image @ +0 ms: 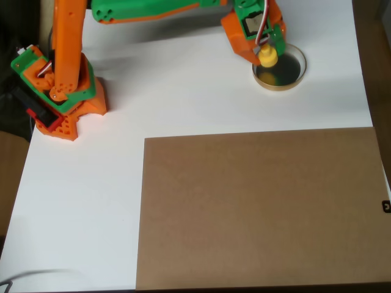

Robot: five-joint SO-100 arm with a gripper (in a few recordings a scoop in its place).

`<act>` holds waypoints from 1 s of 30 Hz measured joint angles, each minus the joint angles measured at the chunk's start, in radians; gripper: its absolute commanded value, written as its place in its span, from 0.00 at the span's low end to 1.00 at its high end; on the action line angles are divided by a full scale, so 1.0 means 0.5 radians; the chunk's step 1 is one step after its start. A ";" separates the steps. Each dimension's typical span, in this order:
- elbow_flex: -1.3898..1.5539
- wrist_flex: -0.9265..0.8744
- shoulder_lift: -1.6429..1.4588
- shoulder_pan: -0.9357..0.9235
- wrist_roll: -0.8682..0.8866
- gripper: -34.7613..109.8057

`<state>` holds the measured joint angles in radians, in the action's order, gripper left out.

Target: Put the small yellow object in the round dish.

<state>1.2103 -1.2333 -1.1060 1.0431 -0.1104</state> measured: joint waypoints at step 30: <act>1.298 -0.009 -1.341 -0.571 -0.604 0.43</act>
<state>1.8592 -1.2379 -1.7763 0.7578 -0.4126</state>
